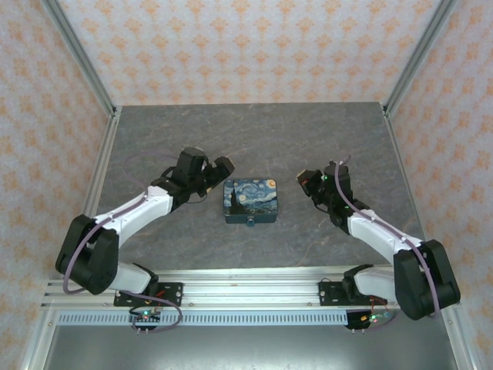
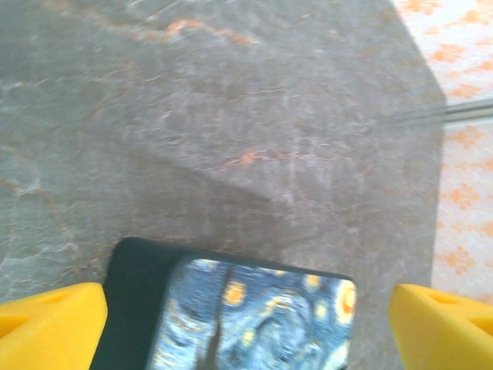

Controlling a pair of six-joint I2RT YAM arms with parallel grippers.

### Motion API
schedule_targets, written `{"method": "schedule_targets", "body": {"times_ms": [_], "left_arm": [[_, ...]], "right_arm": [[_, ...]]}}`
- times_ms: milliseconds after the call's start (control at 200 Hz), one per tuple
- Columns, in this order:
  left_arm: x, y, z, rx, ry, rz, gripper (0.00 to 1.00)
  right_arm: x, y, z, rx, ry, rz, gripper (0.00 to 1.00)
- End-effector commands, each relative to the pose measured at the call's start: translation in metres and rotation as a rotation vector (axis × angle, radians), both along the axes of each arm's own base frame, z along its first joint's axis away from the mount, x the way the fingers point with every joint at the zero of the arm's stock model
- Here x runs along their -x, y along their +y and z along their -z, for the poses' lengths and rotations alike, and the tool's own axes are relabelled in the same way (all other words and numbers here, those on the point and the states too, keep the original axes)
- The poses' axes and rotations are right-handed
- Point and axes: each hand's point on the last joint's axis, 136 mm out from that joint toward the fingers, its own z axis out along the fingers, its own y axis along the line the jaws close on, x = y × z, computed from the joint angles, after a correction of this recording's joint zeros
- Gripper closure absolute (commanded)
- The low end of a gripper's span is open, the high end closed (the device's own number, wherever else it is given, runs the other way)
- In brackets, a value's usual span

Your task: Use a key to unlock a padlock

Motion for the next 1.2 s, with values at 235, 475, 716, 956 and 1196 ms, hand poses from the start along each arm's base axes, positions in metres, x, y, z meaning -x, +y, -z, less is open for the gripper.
{"method": "schedule_targets", "body": {"times_ms": [235, 475, 716, 956, 1196], "left_arm": [[-0.005, -0.038, -0.071, 0.101, -0.163, 0.211, 0.13], [-0.016, -0.066, -0.075, 0.231, -0.167, 0.265, 0.26], [-0.024, -0.083, -0.074, 0.281, -0.164, 0.274, 0.38], [-0.027, -0.092, -0.074, 0.318, -0.171, 0.265, 0.47], [-0.023, -0.100, -0.073, 0.327, -0.174, 0.278, 0.58]], "right_arm": [[0.014, 0.076, -0.087, -0.272, -0.278, -0.515, 1.00], [0.009, 0.105, -0.090, -0.327, -0.275, -0.612, 1.00], [0.009, 0.127, -0.085, -0.329, -0.263, -0.646, 1.00], [0.007, 0.131, -0.081, -0.332, -0.254, -0.637, 1.00], [0.005, 0.130, -0.075, -0.332, -0.245, -0.619, 1.00]]}}
